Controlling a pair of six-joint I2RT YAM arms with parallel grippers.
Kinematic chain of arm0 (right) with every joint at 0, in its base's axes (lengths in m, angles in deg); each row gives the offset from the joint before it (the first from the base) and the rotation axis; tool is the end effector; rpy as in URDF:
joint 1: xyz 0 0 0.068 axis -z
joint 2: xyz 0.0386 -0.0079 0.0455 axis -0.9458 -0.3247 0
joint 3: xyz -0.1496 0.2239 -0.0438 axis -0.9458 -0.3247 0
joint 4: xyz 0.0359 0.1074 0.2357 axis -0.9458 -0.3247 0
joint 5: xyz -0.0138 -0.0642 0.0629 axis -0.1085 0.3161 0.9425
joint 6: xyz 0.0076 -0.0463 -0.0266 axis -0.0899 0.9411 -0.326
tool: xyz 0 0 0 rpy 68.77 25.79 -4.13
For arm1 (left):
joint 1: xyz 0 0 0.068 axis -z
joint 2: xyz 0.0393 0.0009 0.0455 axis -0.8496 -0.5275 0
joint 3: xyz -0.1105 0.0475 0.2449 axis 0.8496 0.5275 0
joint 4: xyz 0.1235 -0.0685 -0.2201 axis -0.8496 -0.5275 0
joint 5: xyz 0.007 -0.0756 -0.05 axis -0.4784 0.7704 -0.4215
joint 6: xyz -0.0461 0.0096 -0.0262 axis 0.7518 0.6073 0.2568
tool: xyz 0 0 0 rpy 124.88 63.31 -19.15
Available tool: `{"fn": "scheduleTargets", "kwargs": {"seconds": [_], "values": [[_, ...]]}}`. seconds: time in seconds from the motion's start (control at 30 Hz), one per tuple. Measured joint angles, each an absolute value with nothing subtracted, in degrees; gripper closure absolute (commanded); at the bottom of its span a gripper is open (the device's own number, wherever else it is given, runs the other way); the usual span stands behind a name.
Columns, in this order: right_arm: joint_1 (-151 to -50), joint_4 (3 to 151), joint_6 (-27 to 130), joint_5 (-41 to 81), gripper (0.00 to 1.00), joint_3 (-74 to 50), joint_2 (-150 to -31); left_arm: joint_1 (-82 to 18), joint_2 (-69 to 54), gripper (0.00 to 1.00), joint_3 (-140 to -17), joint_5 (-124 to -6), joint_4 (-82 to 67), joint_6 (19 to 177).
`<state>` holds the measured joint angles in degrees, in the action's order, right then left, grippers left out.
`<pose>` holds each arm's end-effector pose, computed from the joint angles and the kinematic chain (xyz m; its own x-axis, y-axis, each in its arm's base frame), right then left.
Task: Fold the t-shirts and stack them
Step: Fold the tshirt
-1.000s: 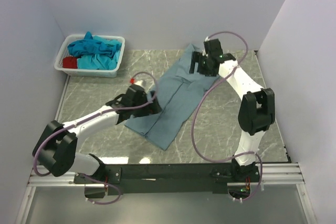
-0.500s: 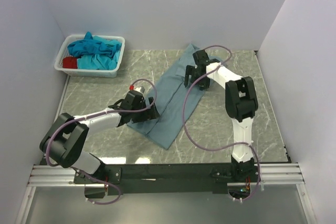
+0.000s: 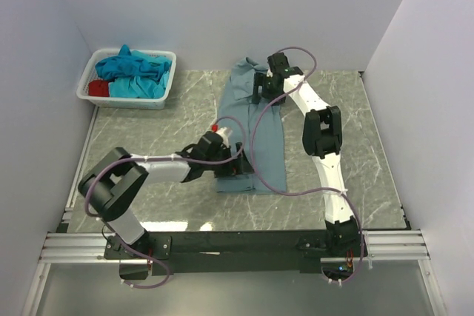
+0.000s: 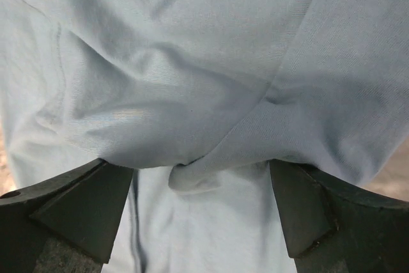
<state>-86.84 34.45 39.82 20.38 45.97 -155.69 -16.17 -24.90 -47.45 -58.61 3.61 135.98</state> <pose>0.5308 0.1551 0.1753 -0.8625 0.0797 -0.4998 -0.0746 0.9567 0.2812 0.2288 -0.2185 0.1532 -0.9079 -0.1701 -0.3830 0.1628 0.6990 -0.6963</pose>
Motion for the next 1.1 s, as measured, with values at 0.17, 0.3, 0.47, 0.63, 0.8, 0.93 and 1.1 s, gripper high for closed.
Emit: {"fn": "scheduleTargets", "kwargs": {"seconds": [0.17,0.3,0.47,0.63,0.8,0.93,1.1], "values": [[-86.8,35.1,42.0,22.0,0.08,45.9,-155.5,-14.0,-27.1,0.01,-52.2,-58.8,0.5,135.8],[-86.8,37.4,43.1,19.6,0.08,36.7,-148.1,-14.0,-24.7,0.01,-53.6,-64.6,-5.2,135.3],[-86.9,43.7,42.1,15.6,0.08,13.4,-126.0,-14.1,-16.5,0.01,-53.5,-73.6,-13.5,134.6],[-87.5,52.5,39.1,13.2,0.08,-9.3,-104.1,-14.1,-4.0,0.01,-49.0,-79.7,-15.4,134.5],[-89.8,57.2,36.0,11.6,0.08,-27.3,-94.2,-14.1,5.6,0.0,-41.3,-82.0,-14.4,135.9],[-92.1,57.5,34.0,11.6,0.08,-37.5,-90.5,-14.1,9.2,0.01,-37.5,-82.7,-13.4,136.9],[-93.4,58.6,33.4,12.4,0.07,-44.0,-82.9,-14.1,9.5,0.0,-35.8,-82.9,-10.5,137.4]]}}
